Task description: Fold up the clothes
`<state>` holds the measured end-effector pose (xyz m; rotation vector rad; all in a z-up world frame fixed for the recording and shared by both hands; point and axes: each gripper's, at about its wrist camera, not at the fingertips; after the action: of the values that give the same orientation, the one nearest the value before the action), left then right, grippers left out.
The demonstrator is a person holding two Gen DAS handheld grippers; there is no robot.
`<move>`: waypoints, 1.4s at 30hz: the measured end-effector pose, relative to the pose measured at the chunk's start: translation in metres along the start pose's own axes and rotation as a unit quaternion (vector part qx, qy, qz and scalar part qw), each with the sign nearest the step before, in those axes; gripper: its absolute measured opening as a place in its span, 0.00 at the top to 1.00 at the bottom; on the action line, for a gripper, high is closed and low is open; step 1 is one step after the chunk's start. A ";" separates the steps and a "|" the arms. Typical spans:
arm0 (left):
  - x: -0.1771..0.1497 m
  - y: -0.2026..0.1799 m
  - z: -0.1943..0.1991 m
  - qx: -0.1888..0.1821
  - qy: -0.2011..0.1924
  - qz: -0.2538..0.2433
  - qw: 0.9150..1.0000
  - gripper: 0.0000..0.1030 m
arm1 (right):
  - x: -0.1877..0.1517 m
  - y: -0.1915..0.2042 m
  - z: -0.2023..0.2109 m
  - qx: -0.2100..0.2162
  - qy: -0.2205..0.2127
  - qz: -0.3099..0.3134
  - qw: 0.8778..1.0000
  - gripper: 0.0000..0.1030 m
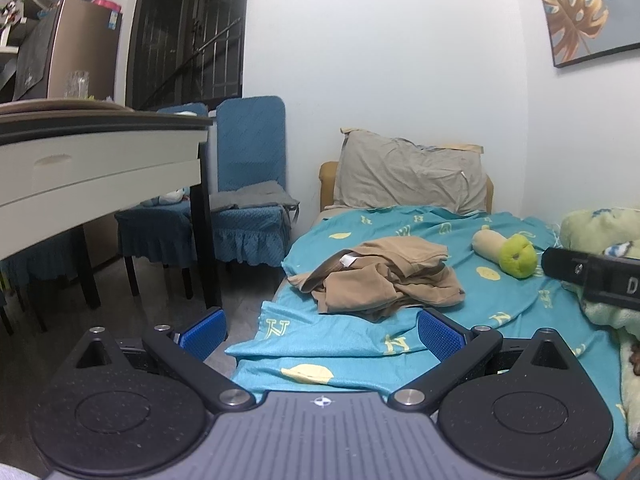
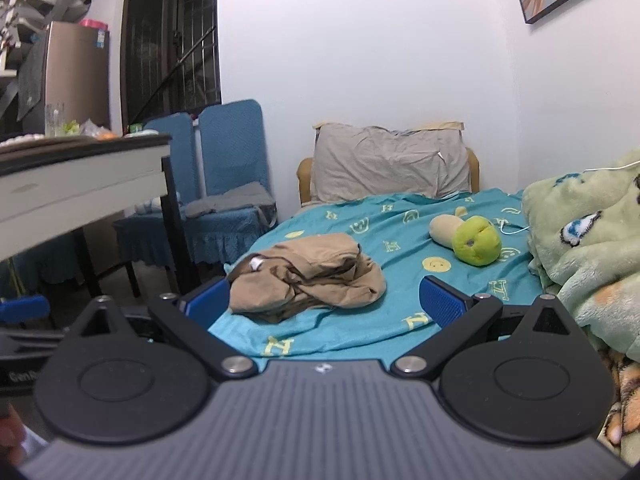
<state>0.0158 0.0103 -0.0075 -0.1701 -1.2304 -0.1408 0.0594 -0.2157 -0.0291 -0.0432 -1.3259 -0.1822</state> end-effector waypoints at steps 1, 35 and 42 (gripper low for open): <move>0.001 0.000 0.000 0.001 0.000 0.003 1.000 0.00 | 0.001 0.000 0.001 -0.001 -0.002 -0.003 1.000 0.00; 0.086 -0.009 -0.074 -0.037 -0.009 -0.017 0.999 0.00 | 0.050 -0.007 -0.022 -0.051 0.013 -0.031 0.998 0.00; 0.058 0.057 -0.099 0.003 0.011 0.043 0.999 0.00 | 0.048 0.026 -0.110 0.000 0.089 -0.067 0.994 0.03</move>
<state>0.1375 0.0447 0.0122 -0.2148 -1.1991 -0.0636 0.1804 -0.2103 -0.0078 0.0610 -1.1512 -0.2928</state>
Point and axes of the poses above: each gripper's, at about its wrist camera, not at the fingertips, and z roughly against the way its jaws point, y to its left, x to its top, and after that the axes turned 13 degrees about -x, right-handed
